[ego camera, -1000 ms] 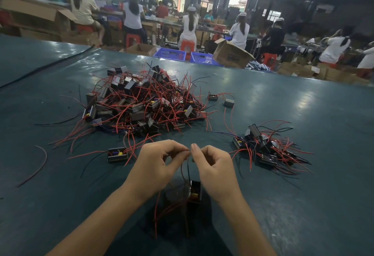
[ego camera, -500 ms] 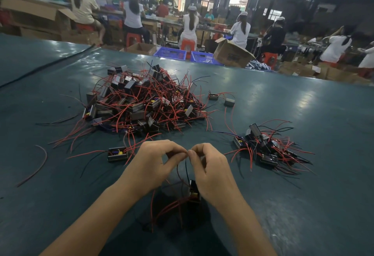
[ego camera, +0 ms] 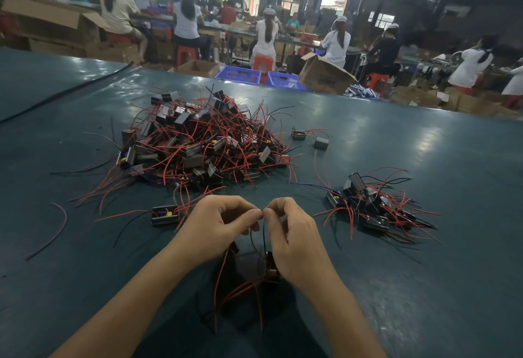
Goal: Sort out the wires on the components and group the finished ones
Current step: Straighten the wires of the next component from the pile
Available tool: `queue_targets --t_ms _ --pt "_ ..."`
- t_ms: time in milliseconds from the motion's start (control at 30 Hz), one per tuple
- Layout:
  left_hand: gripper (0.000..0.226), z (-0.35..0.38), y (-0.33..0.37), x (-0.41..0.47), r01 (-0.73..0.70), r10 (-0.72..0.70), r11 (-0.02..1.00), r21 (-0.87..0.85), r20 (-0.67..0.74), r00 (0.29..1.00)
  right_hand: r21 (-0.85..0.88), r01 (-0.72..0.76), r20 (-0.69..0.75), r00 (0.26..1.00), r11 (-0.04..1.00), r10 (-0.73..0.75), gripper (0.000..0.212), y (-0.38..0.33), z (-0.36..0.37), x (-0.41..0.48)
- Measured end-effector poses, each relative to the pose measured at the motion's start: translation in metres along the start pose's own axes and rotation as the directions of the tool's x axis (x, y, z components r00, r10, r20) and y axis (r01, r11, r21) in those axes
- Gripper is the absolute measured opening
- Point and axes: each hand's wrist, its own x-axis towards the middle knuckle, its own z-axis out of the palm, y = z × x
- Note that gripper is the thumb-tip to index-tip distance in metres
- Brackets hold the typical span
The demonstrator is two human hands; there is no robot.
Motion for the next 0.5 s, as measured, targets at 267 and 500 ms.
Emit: queue_targets --t_ms 267,500 --pt "0.01 -0.0011 -0.0001 -0.0046 -0.382 0.394 0.84 0.385 0.05 0.918 0.356 -0.27 0.12 0.963 0.894 0.243 0.043 -0.0103 0.0009 0.0034" --pt "0.012 -0.0012 -0.0014 -0.0032 -0.334 0.349 0.889 0.314 0.009 0.937 0.223 -0.152 0.015 0.988 0.963 0.152 0.026 -0.0071 -0.0004 -0.0001"
